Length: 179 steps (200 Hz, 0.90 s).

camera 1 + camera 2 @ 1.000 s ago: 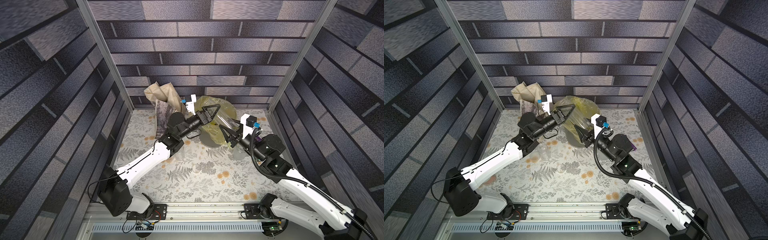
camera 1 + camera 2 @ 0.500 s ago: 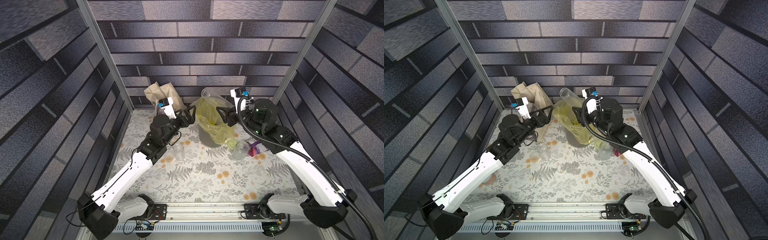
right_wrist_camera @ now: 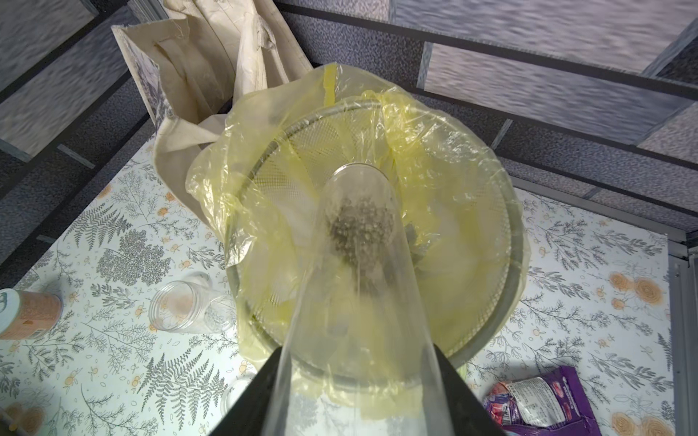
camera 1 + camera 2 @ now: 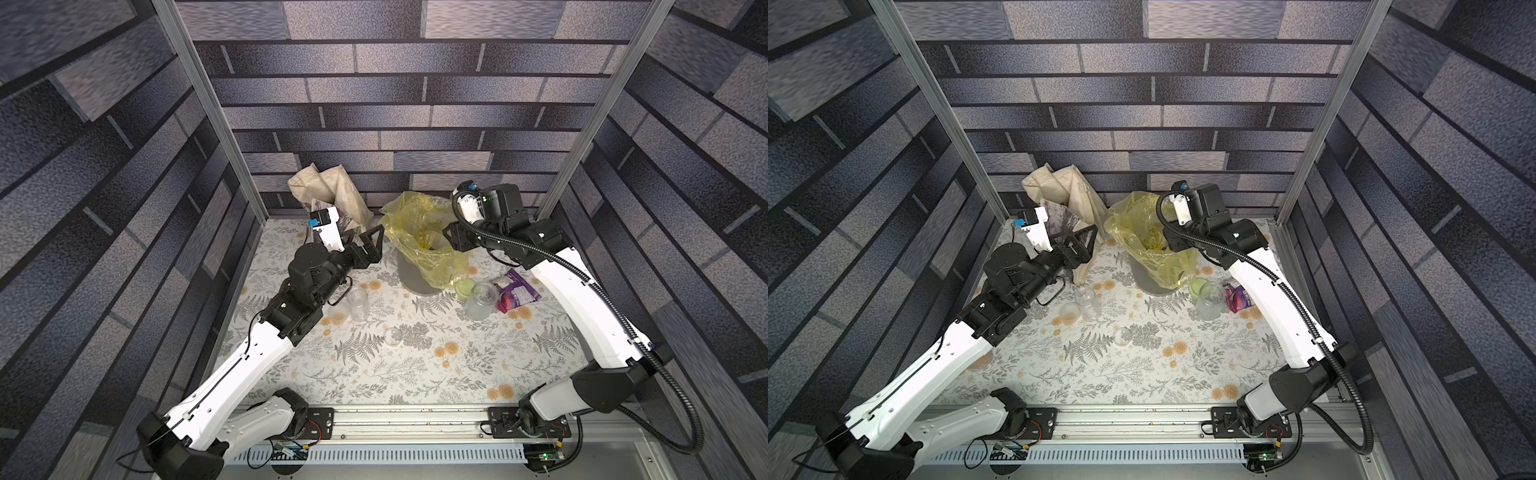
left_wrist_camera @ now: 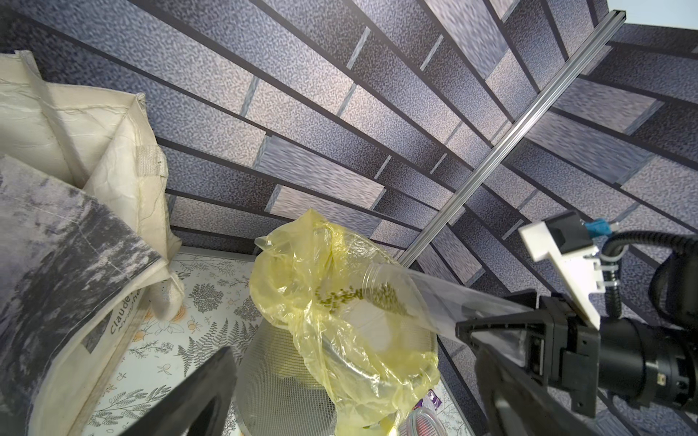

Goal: Empty moldy mung beans from jars
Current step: Pour the moldy mung beans from the jar into the trash bin.

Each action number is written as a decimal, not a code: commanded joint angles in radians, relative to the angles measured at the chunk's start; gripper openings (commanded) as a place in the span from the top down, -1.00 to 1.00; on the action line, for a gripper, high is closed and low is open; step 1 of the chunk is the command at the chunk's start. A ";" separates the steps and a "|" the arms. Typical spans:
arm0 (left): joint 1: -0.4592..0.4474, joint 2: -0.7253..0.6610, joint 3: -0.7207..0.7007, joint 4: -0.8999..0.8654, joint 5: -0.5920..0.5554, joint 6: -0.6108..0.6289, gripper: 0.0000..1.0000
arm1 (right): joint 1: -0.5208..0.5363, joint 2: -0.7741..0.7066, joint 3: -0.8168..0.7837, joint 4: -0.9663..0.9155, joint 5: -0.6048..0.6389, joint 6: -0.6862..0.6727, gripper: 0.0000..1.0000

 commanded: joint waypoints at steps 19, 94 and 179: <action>-0.004 -0.005 0.067 -0.061 0.055 0.035 -1.00 | -0.008 0.138 0.203 -0.283 0.078 -0.075 0.28; -0.117 0.043 0.206 -0.255 0.028 0.121 -1.00 | -0.017 0.308 0.603 -0.496 0.099 -0.091 0.31; -0.209 0.064 0.263 -0.322 -0.094 0.157 -1.00 | -0.071 0.250 0.447 -0.250 -0.004 -0.051 0.34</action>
